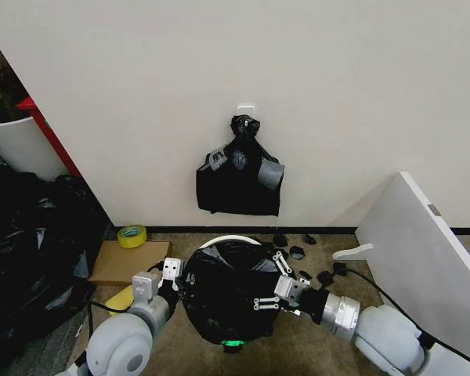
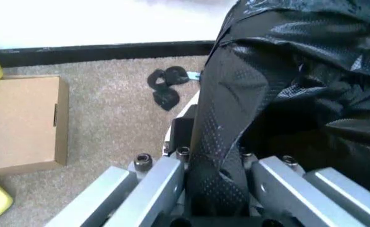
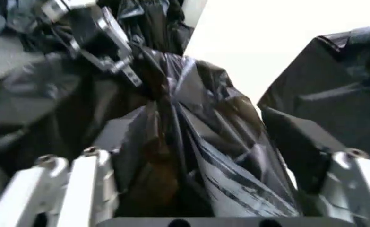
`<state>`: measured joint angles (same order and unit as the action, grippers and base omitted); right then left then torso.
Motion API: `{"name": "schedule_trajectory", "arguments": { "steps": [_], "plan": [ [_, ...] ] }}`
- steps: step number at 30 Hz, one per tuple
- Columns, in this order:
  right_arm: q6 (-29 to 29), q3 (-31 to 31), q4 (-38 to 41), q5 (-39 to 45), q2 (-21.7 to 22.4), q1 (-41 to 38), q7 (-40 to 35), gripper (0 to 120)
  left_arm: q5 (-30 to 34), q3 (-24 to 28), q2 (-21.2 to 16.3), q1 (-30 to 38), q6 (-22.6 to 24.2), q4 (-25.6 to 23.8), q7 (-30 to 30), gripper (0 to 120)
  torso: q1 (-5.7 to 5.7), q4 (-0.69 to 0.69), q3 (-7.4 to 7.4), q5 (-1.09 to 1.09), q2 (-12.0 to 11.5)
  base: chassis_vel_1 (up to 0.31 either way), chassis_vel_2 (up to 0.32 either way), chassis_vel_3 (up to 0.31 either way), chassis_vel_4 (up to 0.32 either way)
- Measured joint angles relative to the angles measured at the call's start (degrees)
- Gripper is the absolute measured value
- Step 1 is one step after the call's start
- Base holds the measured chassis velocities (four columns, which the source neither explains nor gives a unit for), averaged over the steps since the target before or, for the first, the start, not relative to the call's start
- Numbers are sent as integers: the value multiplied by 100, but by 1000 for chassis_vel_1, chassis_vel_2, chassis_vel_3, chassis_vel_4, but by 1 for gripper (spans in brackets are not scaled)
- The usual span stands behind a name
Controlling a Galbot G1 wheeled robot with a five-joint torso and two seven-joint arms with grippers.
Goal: Place the garbage bag over the trash bin.
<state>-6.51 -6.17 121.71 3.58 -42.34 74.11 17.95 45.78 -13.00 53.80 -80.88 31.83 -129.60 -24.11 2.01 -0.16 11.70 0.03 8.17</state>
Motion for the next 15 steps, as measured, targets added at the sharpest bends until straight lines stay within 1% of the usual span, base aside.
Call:
{"name": "schedule_trajectory", "arguments": {
  "steps": [4,6,7,8,13,14,15],
  "plan": [
    [-191,-27,-153,-278,-22,-16,-39,50,-37,26,14,-24,0,-19,14,1,0,0,0,0,0,0,0,0,0],
    [-270,-68,-216,-425,-19,-4,-38,39,-41,46,29,-20,-1,-23,14,1,0,0,0,0,0,0,0,0,0],
    [-270,-68,-216,-425,-19,-4,-38,39,-41,46,29,-20,-1,-23,14,1,0,0,0,0,0,0,0,0,0],
    [-308,-77,-246,-485,-19,6,-37,36,-43,56,45,-16,0,-26,14,1,0,0,0,0,0,0,0,0,0],
    [-371,-100,-274,-545,-44,57,-42,15,13,61,58,-13,18,-31,31,1,0,1,0,0,0,0,0,0,0],
    [-371,-100,-274,-545,-44,57,-42,15,13,61,58,-13,18,-31,31,1,0,1,0,0,0,0,0,0,0],
    [-372,-99,-274,-533,-31,63,-38,12,36,55,50,-12,24,-31,38,1,0,1,0,0,0,0,0,0,0]
  ]
}}
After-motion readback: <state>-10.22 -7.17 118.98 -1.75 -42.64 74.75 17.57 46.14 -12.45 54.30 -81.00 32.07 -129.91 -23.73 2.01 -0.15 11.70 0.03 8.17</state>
